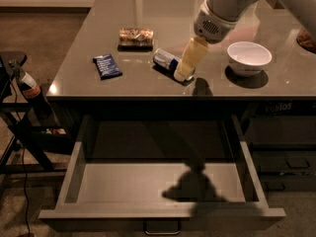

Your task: Place redbull can into top drawer

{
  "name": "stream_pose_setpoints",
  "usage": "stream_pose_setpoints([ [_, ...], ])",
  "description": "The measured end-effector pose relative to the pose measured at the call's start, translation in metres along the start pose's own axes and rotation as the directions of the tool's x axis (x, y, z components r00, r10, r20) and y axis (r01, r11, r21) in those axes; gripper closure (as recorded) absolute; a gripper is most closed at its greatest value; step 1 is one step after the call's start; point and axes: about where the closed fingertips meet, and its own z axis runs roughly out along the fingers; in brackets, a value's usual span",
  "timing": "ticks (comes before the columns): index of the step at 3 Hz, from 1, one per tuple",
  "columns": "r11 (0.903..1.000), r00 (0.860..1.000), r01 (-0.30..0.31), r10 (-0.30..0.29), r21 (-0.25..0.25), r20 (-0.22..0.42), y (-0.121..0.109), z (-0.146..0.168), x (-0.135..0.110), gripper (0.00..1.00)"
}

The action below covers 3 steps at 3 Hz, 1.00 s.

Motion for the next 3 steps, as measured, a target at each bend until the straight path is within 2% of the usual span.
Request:
stream_pose_setpoints([
  [1,0.9999,1.0,-0.011,0.011,-0.012,-0.001,-0.014,0.017,-0.015,0.0],
  [3,0.9971,0.998,-0.052,0.05,-0.056,-0.024,-0.03,0.056,-0.023,0.0],
])
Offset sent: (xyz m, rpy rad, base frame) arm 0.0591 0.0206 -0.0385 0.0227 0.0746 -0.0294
